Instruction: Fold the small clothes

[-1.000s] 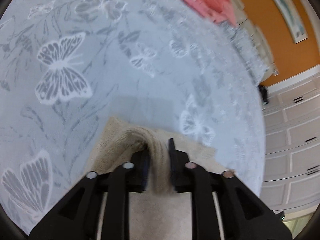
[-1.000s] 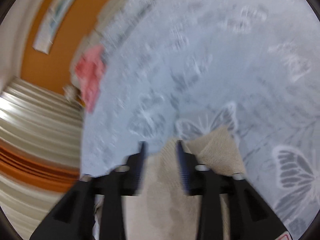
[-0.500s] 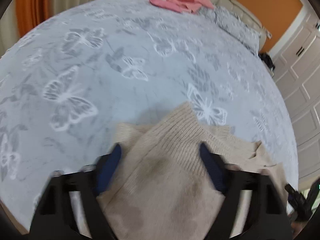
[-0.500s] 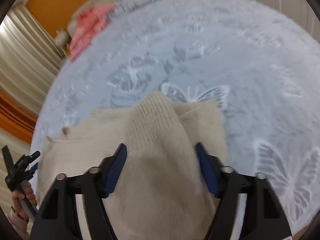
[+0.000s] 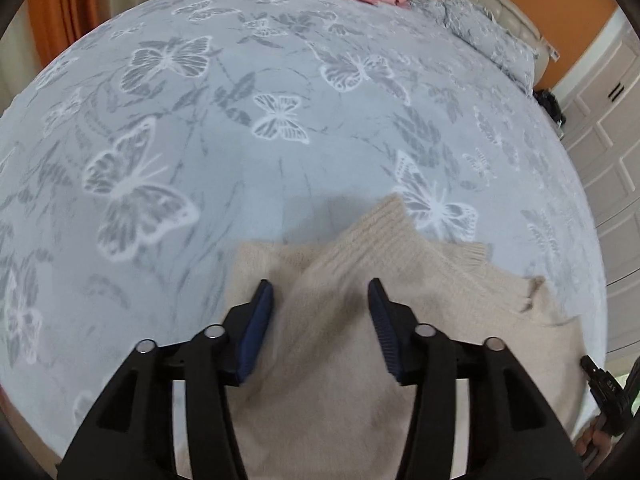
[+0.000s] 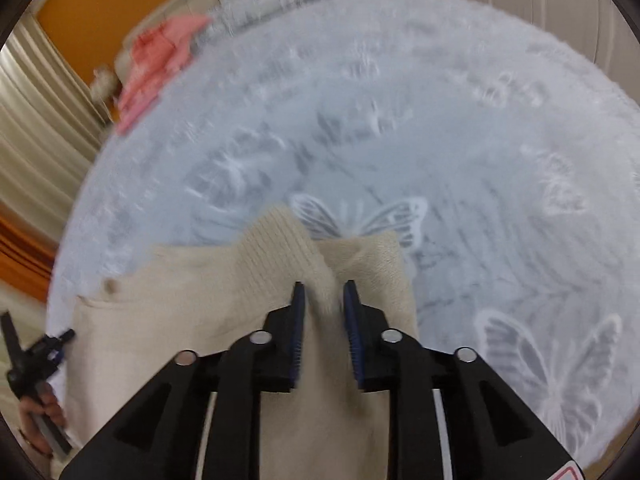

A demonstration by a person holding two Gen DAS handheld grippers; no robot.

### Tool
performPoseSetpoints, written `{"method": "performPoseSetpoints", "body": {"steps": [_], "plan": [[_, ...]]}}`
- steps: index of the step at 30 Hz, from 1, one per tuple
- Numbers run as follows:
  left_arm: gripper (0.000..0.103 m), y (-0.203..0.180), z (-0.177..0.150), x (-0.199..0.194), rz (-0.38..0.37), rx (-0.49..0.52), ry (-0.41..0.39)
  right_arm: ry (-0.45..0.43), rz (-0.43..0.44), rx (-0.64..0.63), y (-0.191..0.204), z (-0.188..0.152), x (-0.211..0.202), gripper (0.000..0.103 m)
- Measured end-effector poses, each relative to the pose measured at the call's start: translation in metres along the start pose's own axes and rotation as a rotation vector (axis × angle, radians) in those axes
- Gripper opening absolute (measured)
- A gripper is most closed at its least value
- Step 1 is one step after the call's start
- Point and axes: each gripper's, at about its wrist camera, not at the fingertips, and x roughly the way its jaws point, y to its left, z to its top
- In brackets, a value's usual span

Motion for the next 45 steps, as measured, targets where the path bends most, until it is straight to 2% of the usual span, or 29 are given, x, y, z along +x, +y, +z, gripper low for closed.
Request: {"method": "performPoseSetpoints", "body": {"steps": [1,2,4,6,7,9,10,11,12,13,14,15,17,19,22,23,25,26,27,29,33,36,38,39,41,43,45], "plan": [[0.065,0.005,-0.007,-0.015,-0.027,-0.021,-0.025,-0.001,-0.013,-0.002,-0.001,-0.011,-0.015,0.039],[0.069,0.009,-0.012,-0.023,-0.032,-0.034,-0.033,0.005,-0.016,0.000,-0.002,-0.017,-0.021,0.045],[0.071,0.024,-0.034,-0.043,-0.045,-0.070,-0.029,0.048,-0.016,0.015,-0.011,-0.045,-0.036,0.050],[0.075,0.038,-0.055,-0.053,-0.055,-0.106,0.002,0.104,-0.013,0.060,-0.028,-0.077,-0.045,0.061],[0.078,0.048,-0.072,-0.058,-0.060,-0.134,0.026,0.125,0.006,0.083,-0.034,-0.088,-0.046,0.063],[0.078,0.061,-0.095,-0.060,-0.058,-0.156,0.056,0.178,0.077,0.150,-0.042,-0.116,-0.043,0.064],[0.077,0.066,-0.106,-0.059,-0.057,-0.159,0.072,0.203,0.108,0.161,-0.044,-0.124,-0.037,0.059],[0.074,0.070,-0.113,-0.055,-0.063,-0.167,0.099,0.220,0.144,0.173,-0.046,-0.128,-0.031,0.021],[0.058,0.074,-0.120,-0.047,-0.079,-0.191,0.138,0.246,0.160,0.198,-0.047,-0.129,-0.027,0.006],[0.053,0.077,-0.121,-0.043,-0.084,-0.214,0.152,0.237,0.159,0.226,-0.050,-0.126,-0.030,0.006],[0.050,0.079,-0.119,-0.044,-0.081,-0.240,0.145,0.185,0.160,0.220,-0.048,-0.118,-0.043,0.006],[0.043,0.080,-0.117,-0.046,-0.078,-0.251,0.139,0.147,0.153,0.202,-0.044,-0.111,-0.053,0.005],[0.041,0.075,-0.112,-0.054,-0.054,-0.226,0.127,0.102,0.142,0.170,-0.041,-0.102,-0.070,0.005],[0.041,0.073,-0.113,-0.056,-0.037,-0.201,0.134,0.133,0.110,0.156,-0.047,-0.104,-0.064,0.005],[0.045,0.072,-0.122,-0.050,-0.005,-0.178,0.130,0.291,0.004,0.173,-0.062,-0.127,-0.025,0.003],[0.045,0.070,-0.124,-0.049,0.002,-0.174,0.127,0.302,-0.041,0.191,-0.066,-0.133,-0.024,0.000],[0.047,0.069,-0.125,-0.049,0.019,-0.171,0.122,0.206,-0.065,0.236,-0.060,-0.136,-0.049,0.001],[0.047,0.071,-0.124,-0.050,0.026,-0.167,0.120,0.150,-0.081,0.225,-0.052,-0.133,-0.063,0.007],[0.049,0.071,-0.124,-0.050,0.036,-0.159,0.118,0.083,-0.067,0.193,-0.039,-0.128,-0.079,0.010],[0.051,0.069,-0.124,-0.050,0.057,-0.145,0.117,0.054,-0.014,0.117,-0.011,-0.117,-0.089,0.010],[0.053,0.062,-0.124,-0.046,0.088,-0.119,0.124,0.085,0.080,-0.098,0.062,-0.101,-0.075,0.010],[0.053,0.060,-0.125,-0.048,0.099,-0.109,0.121,0.150,0.100,-0.155,0.095,-0.097,-0.042,0.011],[0.053,0.062,-0.125,-0.047,0.095,-0.113,0.122,0.208,0.097,-0.162,0.108,-0.104,-0.016,0.011],[0.054,0.062,-0.125,-0.047,0.094,-0.116,0.124,0.274,0.070,-0.168,0.113,-0.109,0.006,0.011],[0.055,0.063,-0.126,-0.046,0.092,-0.116,0.127,0.341,0.027,-0.171,0.104,-0.118,0.024,0.009],[0.056,0.062,-0.125,-0.044,0.093,-0.112,0.133,0.353,0.043,-0.151,0.102,-0.115,0.019,0.008],[0.057,0.061,-0.125,-0.043,0.089,-0.109,0.138,0.311,0.022,-0.162,0.098,-0.108,0.001,0.007]]}}
